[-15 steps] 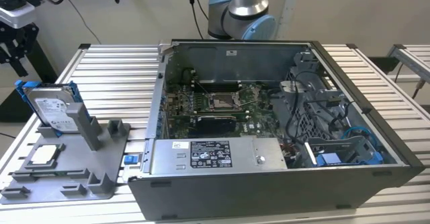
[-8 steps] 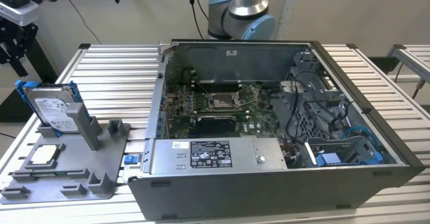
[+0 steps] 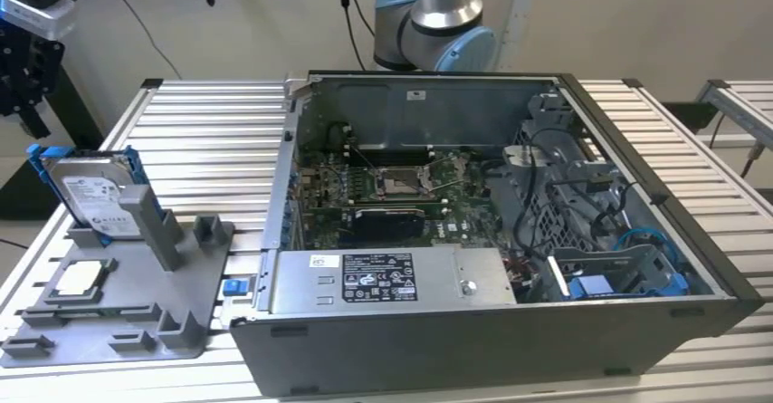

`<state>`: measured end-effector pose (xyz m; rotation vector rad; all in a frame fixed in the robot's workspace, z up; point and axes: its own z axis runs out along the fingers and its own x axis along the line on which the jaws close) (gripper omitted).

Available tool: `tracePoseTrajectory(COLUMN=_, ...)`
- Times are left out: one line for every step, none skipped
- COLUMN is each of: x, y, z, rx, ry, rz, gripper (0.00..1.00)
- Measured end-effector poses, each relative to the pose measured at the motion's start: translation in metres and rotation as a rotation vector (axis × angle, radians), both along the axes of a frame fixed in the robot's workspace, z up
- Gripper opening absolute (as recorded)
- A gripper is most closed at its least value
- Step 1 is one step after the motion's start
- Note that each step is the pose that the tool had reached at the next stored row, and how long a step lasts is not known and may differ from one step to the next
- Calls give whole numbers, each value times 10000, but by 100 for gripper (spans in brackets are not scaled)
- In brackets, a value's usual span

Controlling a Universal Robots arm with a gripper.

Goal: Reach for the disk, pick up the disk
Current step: 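Pick up the disk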

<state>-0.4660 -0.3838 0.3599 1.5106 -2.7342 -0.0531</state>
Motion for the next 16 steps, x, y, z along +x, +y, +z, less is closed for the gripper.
tracePoseTrajectory(x=0, y=0, z=0, rx=-1, ry=-1, rz=186, gripper=0)
tracePoseTrajectory(x=0, y=0, z=0, rx=0, ry=0, rz=370, gripper=0)
tracePoseTrajectory(x=0, y=0, z=0, rx=-1, ry=0, rz=551, gripper=0)
tracePoseTrajectory(x=0, y=0, z=0, rx=0, ry=0, rz=735, gripper=0)
tracePoseTrajectory(x=0, y=0, z=0, rx=0, ry=0, rz=921, gripper=0)
tracePoseTrajectory(x=0, y=0, z=0, rx=-1, ry=0, rz=1101, gripper=0)
tracePoseTrajectory(x=0, y=0, z=0, rx=0, ry=0, rz=1280, gripper=0)
tracePoseTrajectory(x=0, y=0, z=0, rx=0, ry=0, rz=1466, gripper=0)
tracePoseTrajectory(x=0, y=0, z=0, rx=0, ry=0, rz=1645, gripper=0)
tracePoseTrajectory(x=0, y=0, z=0, rx=0, ry=0, rz=1826, gripper=0)
tracePoseTrajectory(x=0, y=0, z=0, rx=-1, ry=0, rz=2011, gripper=0)
tracePoseTrajectory(x=0, y=0, z=0, rx=0, ry=0, rz=2185, gripper=0)
tracePoseTrajectory(x=0, y=0, z=0, rx=0, ry=-1, rz=2371, gripper=0)
tracePoseTrajectory(x=0, y=0, z=0, rx=0, ry=-1, rz=2556, gripper=0)
tracePoseTrajectory(x=0, y=0, z=0, rx=1, ry=-2, rz=2742, gripper=0)
tracePoseTrajectory(x=0, y=0, z=0, rx=1, ry=-2, rz=2915, gripper=0)
